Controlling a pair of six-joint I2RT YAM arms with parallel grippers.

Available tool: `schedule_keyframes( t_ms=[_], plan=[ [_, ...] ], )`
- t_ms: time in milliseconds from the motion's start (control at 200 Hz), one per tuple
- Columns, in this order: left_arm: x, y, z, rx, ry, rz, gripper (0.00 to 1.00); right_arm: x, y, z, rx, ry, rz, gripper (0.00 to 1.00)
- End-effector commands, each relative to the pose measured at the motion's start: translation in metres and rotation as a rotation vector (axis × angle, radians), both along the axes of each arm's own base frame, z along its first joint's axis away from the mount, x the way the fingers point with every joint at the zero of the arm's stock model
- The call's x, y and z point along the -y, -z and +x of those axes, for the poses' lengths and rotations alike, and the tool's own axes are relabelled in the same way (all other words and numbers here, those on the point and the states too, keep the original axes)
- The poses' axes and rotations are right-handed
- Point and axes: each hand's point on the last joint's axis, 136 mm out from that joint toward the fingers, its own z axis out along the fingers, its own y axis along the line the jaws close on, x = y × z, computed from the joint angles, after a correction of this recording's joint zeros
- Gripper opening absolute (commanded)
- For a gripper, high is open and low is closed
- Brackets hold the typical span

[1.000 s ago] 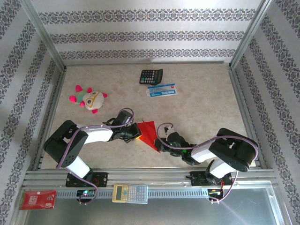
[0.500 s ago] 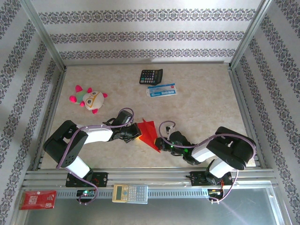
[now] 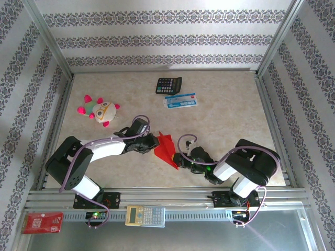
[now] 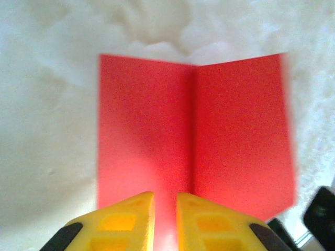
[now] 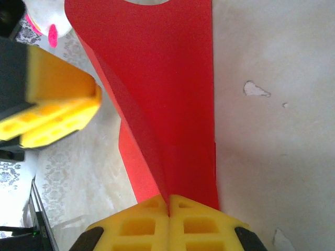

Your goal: Fold a paper plane with a square sheet of paper (pick it up from the middle)

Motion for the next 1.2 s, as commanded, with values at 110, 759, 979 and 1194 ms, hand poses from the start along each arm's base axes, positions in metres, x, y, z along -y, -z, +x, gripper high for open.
schedule_keyframes(
  t_ms=[110,759,979,1194],
  plan=[
    [0.020,-0.023,-0.001,0.043,0.068,-0.055,0.11,0.024,0.044,-0.006,-0.108,0.052,-0.142,0.00],
    [0.060,-0.002,0.008,-0.004,0.158,-0.091,0.04,0.028,0.050,-0.007,-0.125,0.060,-0.158,0.00],
    [0.060,0.008,0.010,-0.017,0.160,-0.074,0.04,0.027,0.051,-0.007,-0.129,0.061,-0.156,0.00],
    [0.063,0.010,0.012,-0.019,0.173,-0.068,0.05,0.028,0.052,-0.007,-0.139,0.065,-0.156,0.00]
  ],
)
